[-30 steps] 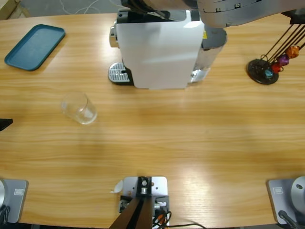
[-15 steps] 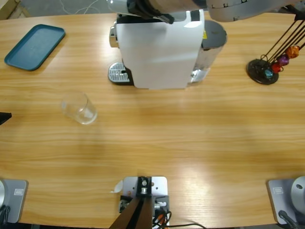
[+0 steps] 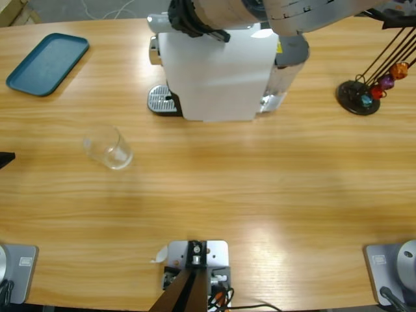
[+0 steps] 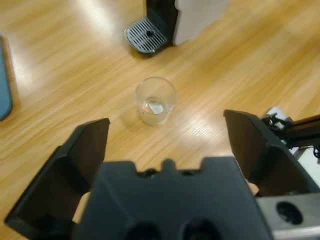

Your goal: Pour coffee

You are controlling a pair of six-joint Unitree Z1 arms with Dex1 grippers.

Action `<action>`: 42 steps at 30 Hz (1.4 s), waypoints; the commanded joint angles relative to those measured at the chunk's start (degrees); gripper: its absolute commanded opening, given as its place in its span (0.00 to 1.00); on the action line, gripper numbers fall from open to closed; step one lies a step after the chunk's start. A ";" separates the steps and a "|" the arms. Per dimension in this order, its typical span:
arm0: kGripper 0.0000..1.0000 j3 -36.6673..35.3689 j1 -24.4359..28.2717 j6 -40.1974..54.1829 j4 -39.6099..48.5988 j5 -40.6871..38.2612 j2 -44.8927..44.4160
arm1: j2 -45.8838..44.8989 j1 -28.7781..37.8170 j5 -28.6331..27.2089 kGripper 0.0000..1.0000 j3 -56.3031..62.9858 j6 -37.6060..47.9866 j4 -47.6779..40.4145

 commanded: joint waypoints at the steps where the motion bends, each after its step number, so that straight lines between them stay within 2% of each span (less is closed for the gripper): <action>1: 1.00 0.94 0.99 -0.74 0.63 -0.64 0.55 | 11.17 2.53 2.10 0.00 6.14 0.11 5.40; 3: 1.00 0.63 1.05 -0.74 0.48 -0.61 0.43 | 8.74 2.53 1.15 0.00 5.67 -4.65 5.49; 4: 1.00 0.63 1.14 -0.74 0.34 -0.52 0.31 | 7.16 2.53 1.34 0.06 4.75 -8.97 5.56; 5: 1.00 0.63 1.17 -0.74 0.17 -0.46 0.13 | 5.14 2.53 1.29 0.51 3.52 -14.14 5.54; 6: 1.00 0.70 1.17 -0.74 0.06 -0.38 0.03 | 2.57 2.53 1.02 0.85 2.24 -19.54 5.17; 7: 1.00 0.89 1.17 -0.74 0.06 -0.29 0.03 | -0.08 2.53 1.09 0.99 0.39 -24.71 4.79; 9: 1.00 1.59 1.17 -0.74 -0.08 -0.11 0.27 | -4.44 2.53 2.04 1.00 -4.62 -33.69 4.94; 11: 1.00 3.09 1.17 -0.74 -0.92 -0.11 0.50 | -7.91 2.53 4.70 1.00 -10.31 -38.56 5.86; 15: 1.00 6.43 1.17 -0.63 -3.87 -0.11 -0.36 | -13.22 2.53 8.00 1.00 -15.39 -41.19 11.50; 19: 1.00 7.18 1.17 -0.21 -4.60 -0.20 -0.38 | -20.04 2.53 6.60 1.00 -13.41 -45.22 19.85; 22: 1.00 7.32 0.27 -0.30 -5.23 -1.82 0.45 | -25.08 2.53 2.41 1.00 -4.58 -45.43 23.77; 25: 1.00 9.10 -1.64 -1.77 -8.39 -1.31 0.47 | -32.50 2.53 1.57 1.00 6.30 -43.53 23.54; 30: 1.00 19.31 -3.93 -8.74 -21.01 5.41 2.52 | -39.11 2.53 1.50 1.00 14.49 -41.35 23.49; 34: 1.00 23.97 -9.92 -8.72 -28.45 9.47 7.65 | -39.53 2.53 1.57 1.00 17.32 -40.84 23.38; 42: 1.00 30.60 -12.72 -8.70 -43.95 9.38 15.93 | -38.62 2.53 0.71 1.00 19.64 -40.03 22.54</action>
